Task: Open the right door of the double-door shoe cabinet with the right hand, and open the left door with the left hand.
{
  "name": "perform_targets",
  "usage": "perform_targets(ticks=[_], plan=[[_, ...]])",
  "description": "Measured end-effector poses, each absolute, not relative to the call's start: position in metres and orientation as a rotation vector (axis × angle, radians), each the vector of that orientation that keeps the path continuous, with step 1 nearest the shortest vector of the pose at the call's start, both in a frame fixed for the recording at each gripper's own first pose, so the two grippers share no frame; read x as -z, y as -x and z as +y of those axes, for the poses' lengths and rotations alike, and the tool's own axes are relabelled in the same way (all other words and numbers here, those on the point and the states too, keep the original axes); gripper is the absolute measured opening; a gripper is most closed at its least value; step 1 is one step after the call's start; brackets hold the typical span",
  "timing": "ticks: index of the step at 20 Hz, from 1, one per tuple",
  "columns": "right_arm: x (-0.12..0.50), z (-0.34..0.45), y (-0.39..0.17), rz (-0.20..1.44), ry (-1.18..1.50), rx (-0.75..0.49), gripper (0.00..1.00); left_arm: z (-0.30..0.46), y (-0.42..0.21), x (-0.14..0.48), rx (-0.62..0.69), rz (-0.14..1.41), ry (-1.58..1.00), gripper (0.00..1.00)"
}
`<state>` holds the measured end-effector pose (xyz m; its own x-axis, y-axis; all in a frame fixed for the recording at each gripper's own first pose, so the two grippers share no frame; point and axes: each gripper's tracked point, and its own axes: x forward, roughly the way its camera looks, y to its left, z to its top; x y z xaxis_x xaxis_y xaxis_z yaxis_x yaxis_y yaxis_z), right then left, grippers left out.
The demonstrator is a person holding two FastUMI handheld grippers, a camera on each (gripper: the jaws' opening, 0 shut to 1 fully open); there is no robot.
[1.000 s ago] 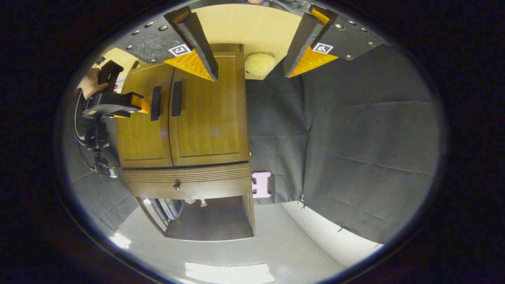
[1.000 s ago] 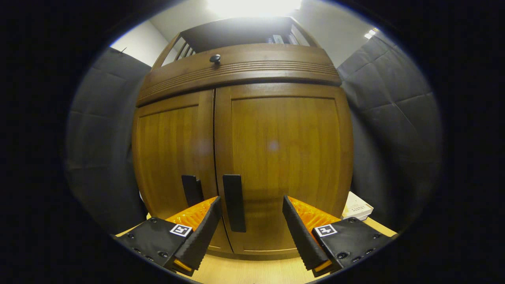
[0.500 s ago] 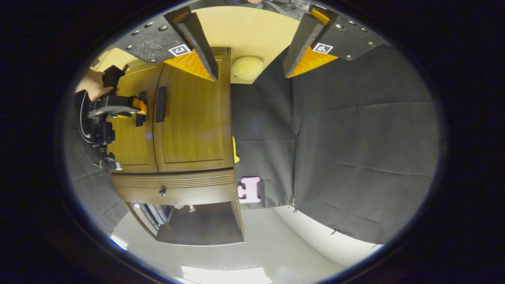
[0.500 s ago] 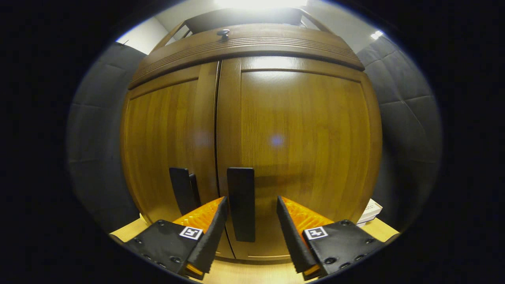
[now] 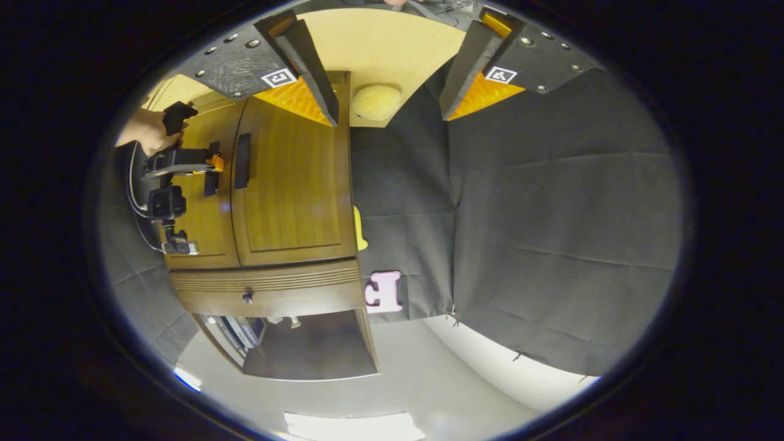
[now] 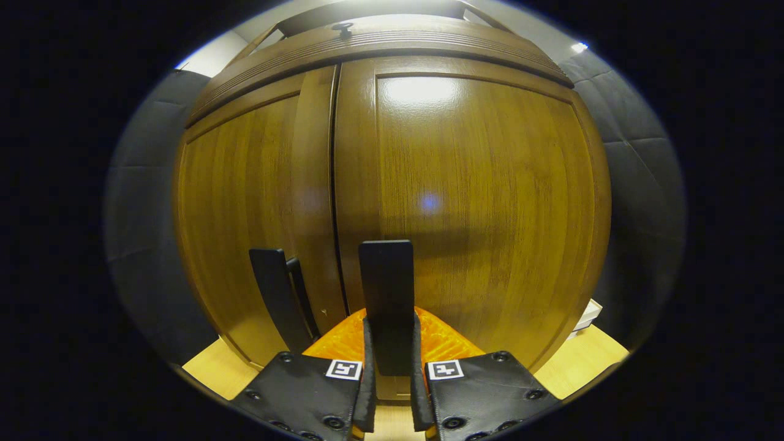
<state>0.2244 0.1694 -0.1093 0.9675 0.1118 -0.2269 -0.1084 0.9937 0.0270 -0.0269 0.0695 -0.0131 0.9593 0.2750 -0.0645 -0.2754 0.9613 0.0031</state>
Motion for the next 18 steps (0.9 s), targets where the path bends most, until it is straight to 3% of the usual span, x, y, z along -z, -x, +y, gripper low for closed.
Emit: perform_targets(ticks=[3,18], plan=[[0.108,0.17,-0.222,0.237,-0.024,-0.12,0.13,0.069,0.027,0.011,-0.273,0.063,0.01,0.96],[0.074,0.167,-0.206,0.24,-0.035,-0.256,0.13,0.016,-0.021,-0.001,-0.106,0.035,0.023,0.96]])
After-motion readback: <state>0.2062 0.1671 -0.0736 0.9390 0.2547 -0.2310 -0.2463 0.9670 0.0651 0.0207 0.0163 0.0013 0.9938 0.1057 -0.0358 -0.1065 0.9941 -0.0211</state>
